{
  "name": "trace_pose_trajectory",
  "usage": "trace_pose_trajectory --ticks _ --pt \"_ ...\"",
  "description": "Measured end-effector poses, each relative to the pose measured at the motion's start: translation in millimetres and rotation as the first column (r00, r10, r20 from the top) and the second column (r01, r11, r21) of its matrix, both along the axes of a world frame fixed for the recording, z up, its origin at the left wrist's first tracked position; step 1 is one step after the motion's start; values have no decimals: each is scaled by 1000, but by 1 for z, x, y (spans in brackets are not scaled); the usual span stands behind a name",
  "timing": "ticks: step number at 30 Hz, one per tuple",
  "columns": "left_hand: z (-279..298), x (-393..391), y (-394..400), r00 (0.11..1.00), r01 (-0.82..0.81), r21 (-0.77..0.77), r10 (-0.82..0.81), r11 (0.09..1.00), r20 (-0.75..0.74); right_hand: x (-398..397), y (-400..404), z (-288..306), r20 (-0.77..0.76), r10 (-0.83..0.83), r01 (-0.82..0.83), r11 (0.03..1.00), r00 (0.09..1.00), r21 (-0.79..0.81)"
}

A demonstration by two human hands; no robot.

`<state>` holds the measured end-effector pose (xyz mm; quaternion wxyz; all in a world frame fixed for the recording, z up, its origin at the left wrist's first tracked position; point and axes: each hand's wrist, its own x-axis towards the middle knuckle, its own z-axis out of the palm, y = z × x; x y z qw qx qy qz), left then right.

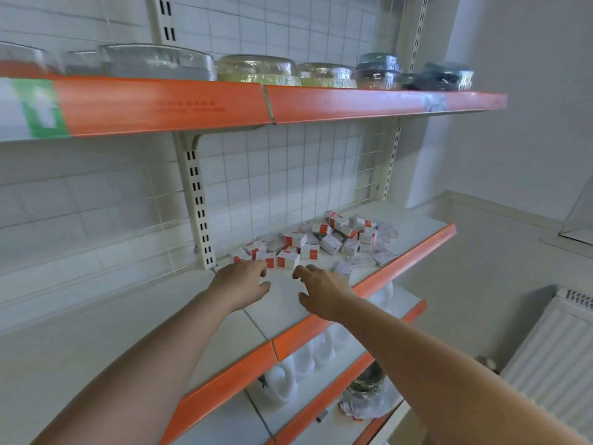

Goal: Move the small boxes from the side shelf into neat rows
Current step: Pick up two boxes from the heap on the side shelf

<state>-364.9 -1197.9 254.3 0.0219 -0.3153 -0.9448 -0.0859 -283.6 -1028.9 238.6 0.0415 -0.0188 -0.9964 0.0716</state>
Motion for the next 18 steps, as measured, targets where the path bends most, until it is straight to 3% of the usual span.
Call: trace_pose_trajectory --ticks 8,18 --pt "13 -63 59 998 55 55 -53 997 -25 -54 59 10 -4 -63 64 998 998 12" --pt "0 -98 111 999 40 2 -40 999 -20 -94 121 10 -12 -85 85 996 996 5"
